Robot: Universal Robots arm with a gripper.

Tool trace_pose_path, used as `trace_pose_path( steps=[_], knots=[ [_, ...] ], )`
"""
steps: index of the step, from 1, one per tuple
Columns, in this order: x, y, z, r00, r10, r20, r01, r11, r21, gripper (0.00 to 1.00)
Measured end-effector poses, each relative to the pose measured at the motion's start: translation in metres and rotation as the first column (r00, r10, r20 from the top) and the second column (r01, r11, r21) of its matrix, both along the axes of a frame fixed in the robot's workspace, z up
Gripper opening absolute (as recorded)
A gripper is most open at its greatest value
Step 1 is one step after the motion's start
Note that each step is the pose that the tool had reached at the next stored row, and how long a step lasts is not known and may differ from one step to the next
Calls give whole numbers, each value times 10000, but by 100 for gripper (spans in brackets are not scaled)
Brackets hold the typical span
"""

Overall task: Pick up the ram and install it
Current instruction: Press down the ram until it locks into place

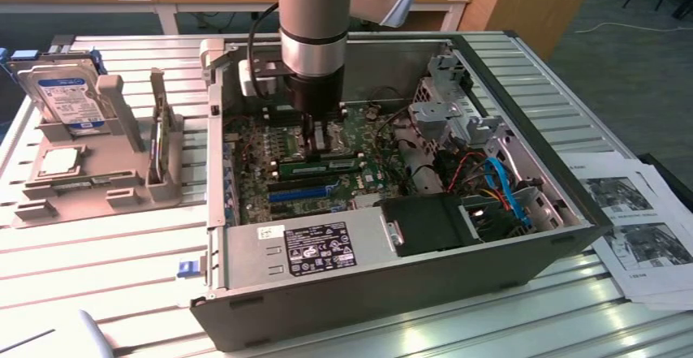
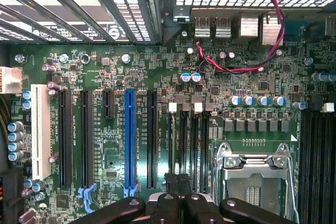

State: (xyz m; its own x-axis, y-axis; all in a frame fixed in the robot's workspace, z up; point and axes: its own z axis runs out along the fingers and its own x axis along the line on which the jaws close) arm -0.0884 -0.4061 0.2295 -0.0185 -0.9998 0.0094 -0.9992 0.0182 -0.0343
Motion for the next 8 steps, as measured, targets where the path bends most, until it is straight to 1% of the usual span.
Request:
trace_pose_path(
  steps=[8],
  knots=[
    [-28, 0, 0, 10000, 0, 6, 0, 10000, 0, 10]
  ],
)
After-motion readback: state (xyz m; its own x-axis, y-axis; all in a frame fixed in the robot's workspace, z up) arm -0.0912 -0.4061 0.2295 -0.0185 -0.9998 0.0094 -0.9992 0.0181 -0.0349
